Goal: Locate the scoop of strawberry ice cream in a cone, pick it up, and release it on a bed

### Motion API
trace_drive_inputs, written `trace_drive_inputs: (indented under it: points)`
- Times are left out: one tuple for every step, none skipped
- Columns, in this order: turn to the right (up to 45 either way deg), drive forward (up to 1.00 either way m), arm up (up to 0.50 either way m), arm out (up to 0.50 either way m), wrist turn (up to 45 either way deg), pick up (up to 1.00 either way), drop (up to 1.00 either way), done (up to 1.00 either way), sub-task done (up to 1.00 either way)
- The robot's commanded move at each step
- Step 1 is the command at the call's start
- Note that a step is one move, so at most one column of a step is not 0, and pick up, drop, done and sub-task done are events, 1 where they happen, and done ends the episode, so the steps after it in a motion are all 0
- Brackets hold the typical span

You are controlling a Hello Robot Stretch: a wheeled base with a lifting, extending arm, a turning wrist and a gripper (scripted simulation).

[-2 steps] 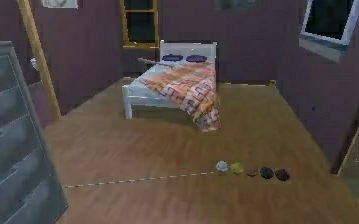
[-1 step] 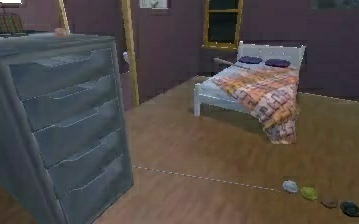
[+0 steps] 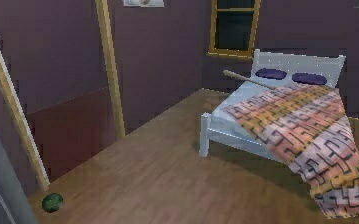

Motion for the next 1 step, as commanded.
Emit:
trace_drive_inputs:
  points:
    - [0.0,0.4,0.0,0.0,0.0,0.0,0.0,0.0,0.0]
